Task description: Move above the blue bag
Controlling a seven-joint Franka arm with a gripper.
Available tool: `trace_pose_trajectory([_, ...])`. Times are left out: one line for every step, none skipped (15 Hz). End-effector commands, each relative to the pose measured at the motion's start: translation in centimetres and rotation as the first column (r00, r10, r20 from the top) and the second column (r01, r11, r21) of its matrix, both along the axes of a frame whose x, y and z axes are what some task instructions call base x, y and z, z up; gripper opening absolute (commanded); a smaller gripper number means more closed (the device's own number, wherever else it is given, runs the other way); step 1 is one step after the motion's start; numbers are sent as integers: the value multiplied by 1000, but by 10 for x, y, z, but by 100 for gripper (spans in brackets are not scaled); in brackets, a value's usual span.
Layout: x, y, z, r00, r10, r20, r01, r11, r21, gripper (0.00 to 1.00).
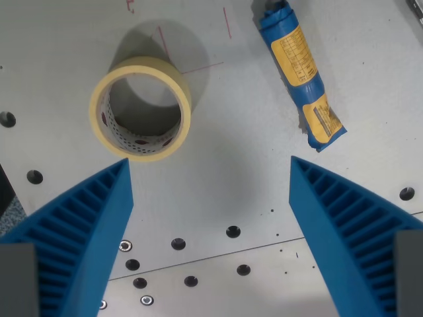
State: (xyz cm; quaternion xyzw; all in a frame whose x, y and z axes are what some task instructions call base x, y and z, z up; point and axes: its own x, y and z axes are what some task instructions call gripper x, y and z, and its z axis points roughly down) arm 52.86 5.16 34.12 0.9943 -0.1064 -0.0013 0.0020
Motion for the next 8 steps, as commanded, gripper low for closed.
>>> trace_pose_trajectory([0,0,1,1000,0,3,0,1000,0,100])
trace_pose_trajectory([0,0,1,1000,0,3,0,1000,0,100])
trace_pose_trajectory([0,0,1,1000,1,2,-1,1000,0,100])
trace_pose_trajectory([0,0,1,1000,2,3,-2,1000,0,100])
trace_pose_trajectory([0,0,1,1000,5,3,-5,1000,0,100])
trace_pose_trajectory([0,0,1,1000,9,3,-9,1000,0,100])
trace_pose_trajectory([0,-1,0,1000,15,3,-15,1000,0,100])
trace_pose_trajectory([0,-1,-1,1000,22,4,-22,1000,0,100])
